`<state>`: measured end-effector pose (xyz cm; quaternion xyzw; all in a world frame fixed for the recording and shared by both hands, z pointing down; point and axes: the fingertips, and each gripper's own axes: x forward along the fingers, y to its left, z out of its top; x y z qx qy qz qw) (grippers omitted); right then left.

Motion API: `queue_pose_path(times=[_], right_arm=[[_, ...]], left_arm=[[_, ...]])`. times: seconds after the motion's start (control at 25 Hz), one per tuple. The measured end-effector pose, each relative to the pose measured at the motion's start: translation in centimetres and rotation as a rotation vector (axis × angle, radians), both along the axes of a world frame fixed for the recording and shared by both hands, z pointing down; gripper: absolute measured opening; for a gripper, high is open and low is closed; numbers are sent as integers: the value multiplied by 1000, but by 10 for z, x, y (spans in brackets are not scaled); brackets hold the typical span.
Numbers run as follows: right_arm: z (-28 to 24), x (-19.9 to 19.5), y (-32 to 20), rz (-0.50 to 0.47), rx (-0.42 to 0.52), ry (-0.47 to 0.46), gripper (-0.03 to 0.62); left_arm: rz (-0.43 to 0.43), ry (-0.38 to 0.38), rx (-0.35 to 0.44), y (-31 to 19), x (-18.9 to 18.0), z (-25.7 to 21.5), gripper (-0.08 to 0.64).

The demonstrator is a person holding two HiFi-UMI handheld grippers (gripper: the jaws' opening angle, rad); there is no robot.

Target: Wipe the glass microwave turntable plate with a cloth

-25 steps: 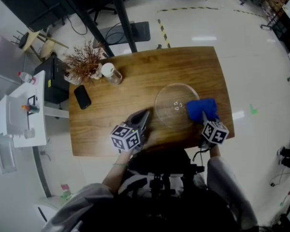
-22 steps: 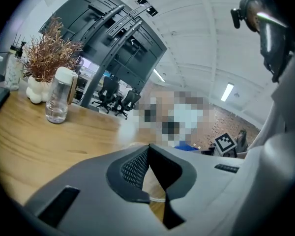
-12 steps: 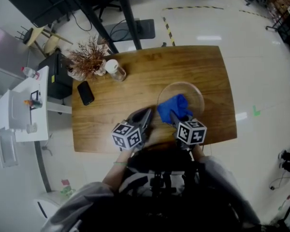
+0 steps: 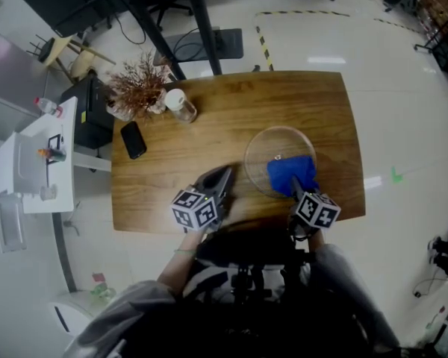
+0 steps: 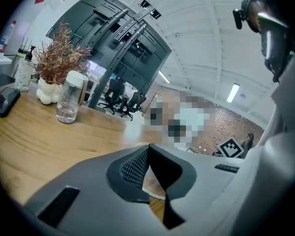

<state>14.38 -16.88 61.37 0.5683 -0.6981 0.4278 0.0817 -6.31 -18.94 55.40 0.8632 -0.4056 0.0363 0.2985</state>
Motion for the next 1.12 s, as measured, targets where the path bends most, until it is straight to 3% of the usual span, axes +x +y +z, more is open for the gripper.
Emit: queue_pose_path(times=[0.24, 0.44, 0.6, 0.8, 0.92, 1.0, 1.12], right_arm=[[4, 84, 26, 234, -14, 5, 78], [-1, 92, 34, 257, 1, -10, 78], [-30, 49, 27, 169, 66, -83, 78], [-42, -39, 27, -101, 82, -174, 78], [-35, -80, 36, -235, 50, -168, 78], [-26, -91, 44, -274, 22, -157, 78], [-9, -83, 46, -243, -28, -160, 78]], left_arm=[[6, -4, 4, 2, 5, 0, 0], [0, -10, 2, 4, 3, 0, 0], [-3, -14, -1, 7, 2, 1, 0], [-8, -16, -4, 9, 2, 2, 0], [-15, -16, -1, 10, 1, 0, 0], [-20, -17, 1, 11, 0, 0, 0], [-31, -21, -1, 12, -4, 0, 0]])
